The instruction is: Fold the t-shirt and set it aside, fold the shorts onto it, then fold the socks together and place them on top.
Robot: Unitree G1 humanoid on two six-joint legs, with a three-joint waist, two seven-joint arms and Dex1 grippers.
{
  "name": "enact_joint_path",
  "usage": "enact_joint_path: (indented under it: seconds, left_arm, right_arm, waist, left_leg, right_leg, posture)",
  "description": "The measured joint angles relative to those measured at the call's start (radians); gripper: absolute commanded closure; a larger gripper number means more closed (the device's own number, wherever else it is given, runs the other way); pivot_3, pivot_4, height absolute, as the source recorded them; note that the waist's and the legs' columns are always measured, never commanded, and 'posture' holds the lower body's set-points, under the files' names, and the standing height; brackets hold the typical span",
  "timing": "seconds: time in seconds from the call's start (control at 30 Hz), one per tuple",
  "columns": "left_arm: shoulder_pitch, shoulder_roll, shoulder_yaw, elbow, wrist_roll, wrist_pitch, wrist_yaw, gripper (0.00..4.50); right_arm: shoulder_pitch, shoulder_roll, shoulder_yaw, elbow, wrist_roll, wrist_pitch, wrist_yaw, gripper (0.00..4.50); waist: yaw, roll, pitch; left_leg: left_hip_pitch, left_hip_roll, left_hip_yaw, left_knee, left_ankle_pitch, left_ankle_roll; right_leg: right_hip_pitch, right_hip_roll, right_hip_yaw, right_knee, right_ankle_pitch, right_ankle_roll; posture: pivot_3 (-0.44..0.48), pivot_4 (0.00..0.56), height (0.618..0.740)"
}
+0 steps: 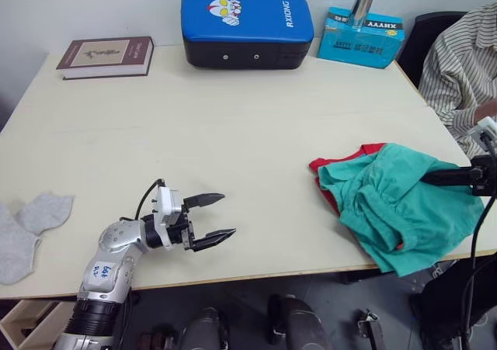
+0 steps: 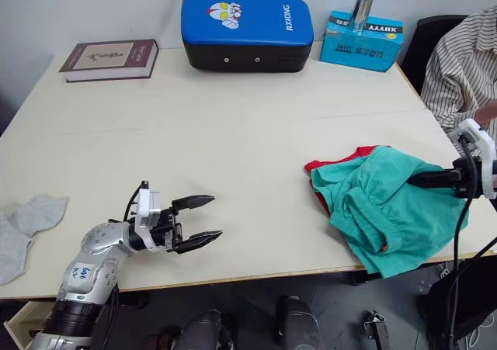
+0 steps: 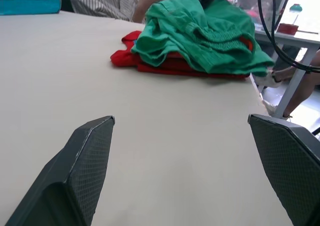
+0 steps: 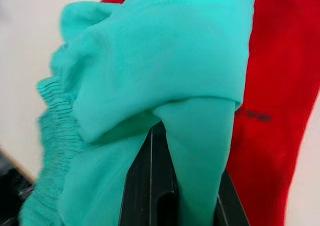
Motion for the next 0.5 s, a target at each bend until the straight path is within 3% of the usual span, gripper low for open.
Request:
enact_joint_path:
  seconds: [0.17,0.33,0.5]
  left_arm:
    - [0.018,0.025,0.006,-0.026,0.002,0.011,0.019,0.01]
    - [-0.006,0.04,0.012,-0.05,0.001,0.039,0.031,0.0]
    - [-0.03,0.047,0.017,-0.045,0.0,0.052,0.028,0.0]
  right_arm:
    - [0.003,0.076,-0.073,0.115,-0.065,-0.152,-0.106,4.5]
    - [0.058,0.055,-0.177,0.08,-0.063,-0.174,-0.088,2.84]
    - [0.251,-0.001,-0.343,-0.139,-0.039,-0.252,-0.158,1.11]
  waist:
    - [0.003,0.001,0.001]
    - [0.002,0.002,0.001]
    - [0.004,0.002,0.0]
  left_leg:
    - [0.0,-0.001,0.0,0.001,0.0,0.001]
    - [0.0,-0.001,0.0,0.001,0.0,0.001]
    - [0.0,-0.001,0.0,0.001,0.0,0.001]
  right_leg:
    - [0.0,-0.002,0.0,0.0,0.0,0.001]
    - [0.001,-0.002,0.0,0.001,0.0,0.001]
    - [0.001,-0.001,0.0,0.001,0.0,0.001]
  posture:
    - [0.0,0.15,0.74]
    - [0.0,0.15,0.74]
    - [0.0,0.15,0.74]
